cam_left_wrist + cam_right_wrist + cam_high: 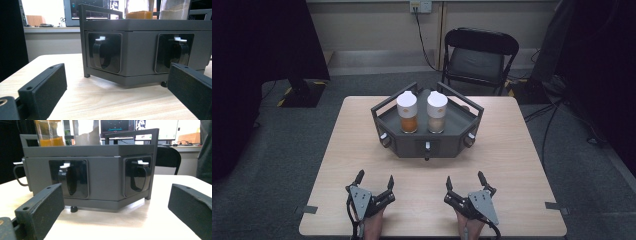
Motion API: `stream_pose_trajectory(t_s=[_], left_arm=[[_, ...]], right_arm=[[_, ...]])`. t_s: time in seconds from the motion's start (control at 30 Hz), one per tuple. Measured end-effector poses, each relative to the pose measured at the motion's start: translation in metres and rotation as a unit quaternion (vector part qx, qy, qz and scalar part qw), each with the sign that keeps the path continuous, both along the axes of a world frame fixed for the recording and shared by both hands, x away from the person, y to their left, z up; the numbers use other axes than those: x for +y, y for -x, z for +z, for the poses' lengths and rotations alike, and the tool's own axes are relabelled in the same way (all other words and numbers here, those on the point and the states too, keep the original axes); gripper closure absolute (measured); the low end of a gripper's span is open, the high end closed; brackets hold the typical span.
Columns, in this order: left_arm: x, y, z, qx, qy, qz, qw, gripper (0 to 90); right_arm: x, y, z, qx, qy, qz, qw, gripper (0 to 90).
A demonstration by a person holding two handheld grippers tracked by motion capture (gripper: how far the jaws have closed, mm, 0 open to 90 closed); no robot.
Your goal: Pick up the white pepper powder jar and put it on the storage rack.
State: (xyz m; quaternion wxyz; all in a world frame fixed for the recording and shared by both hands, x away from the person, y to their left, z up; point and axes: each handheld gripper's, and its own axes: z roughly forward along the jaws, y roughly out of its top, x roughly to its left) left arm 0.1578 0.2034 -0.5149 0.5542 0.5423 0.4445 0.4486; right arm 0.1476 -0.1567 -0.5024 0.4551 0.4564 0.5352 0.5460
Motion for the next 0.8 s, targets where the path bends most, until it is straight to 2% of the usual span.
stream_pose_trajectory(t_s=[0.17, 0.37, 0.8], left_arm=[[0.0000, 0.0000, 0.0000, 0.000, 0.000, 0.000, 1.0000, 2.1], [-0.0001, 0.0001, -0.0001, 0.000, 0.000, 0.000, 1.0000, 2.1], [-0.0001, 0.0001, -0.0002, 0.000, 0.000, 0.000, 1.0000, 2.1]], right_arm=[[-0.0003, -0.0010, -0.0032, 0.007, 0.000, -0.003, 1.0000, 0.0], [-0.0011, -0.0006, -0.0060, 0.005, -0.002, -0.004, 1.0000, 0.0], [0.0014, -0.0003, -0.0067, 0.004, 0.008, -0.005, 0.9999, 0.0]])
